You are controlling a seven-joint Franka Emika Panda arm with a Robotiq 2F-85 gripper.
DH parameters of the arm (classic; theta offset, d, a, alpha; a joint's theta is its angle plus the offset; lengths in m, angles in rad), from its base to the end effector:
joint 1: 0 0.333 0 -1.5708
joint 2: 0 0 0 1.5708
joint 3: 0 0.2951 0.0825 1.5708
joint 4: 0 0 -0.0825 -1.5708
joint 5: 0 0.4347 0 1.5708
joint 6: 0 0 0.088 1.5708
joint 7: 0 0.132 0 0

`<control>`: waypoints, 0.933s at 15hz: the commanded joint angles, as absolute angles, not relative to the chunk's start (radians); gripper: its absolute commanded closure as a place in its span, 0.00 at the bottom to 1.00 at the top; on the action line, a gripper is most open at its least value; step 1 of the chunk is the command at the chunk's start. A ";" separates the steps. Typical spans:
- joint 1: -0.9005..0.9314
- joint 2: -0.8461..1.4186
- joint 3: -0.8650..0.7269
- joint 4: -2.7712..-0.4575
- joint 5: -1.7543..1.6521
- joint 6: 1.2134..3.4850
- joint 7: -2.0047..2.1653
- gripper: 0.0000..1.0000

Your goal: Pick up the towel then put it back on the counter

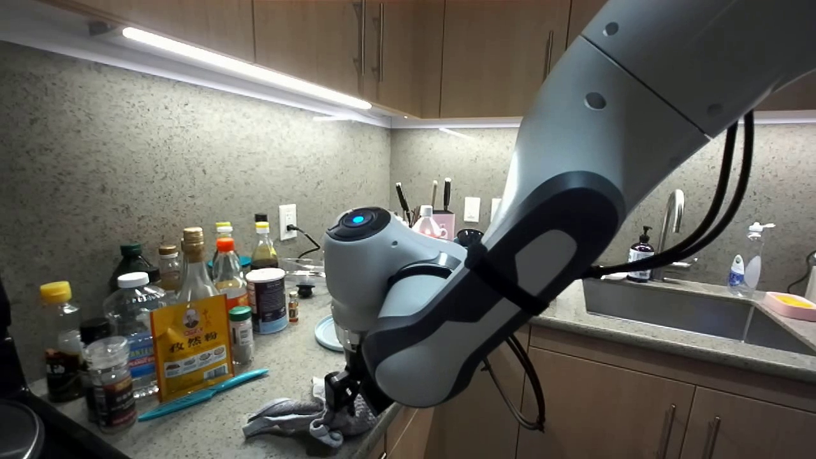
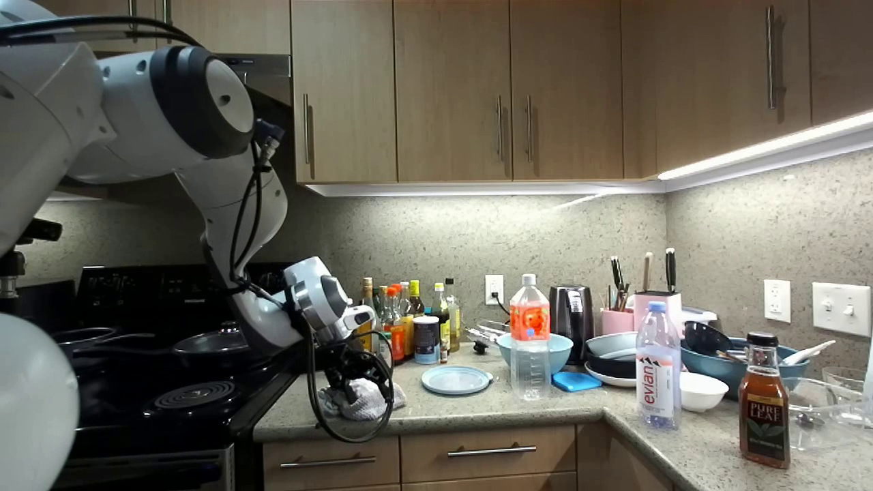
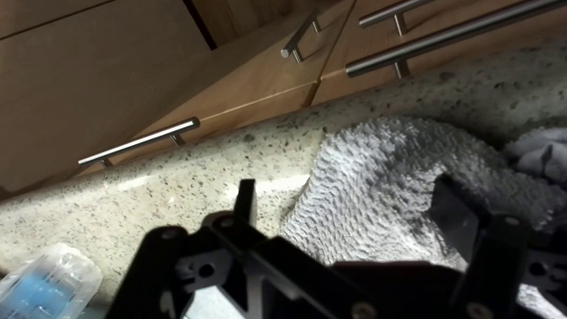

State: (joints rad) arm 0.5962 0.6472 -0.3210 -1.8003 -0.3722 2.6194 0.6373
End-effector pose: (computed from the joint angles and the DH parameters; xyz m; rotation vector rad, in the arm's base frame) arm 0.6707 0.1998 0.1421 2.8219 0.0380 0.4803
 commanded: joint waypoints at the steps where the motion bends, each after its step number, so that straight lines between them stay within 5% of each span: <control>1: 0.567 0.643 -0.288 -1.796 -0.402 2.612 0.655 0.00; 14: 0.596 0.641 -0.319 -1.770 -0.465 2.653 0.690 0.00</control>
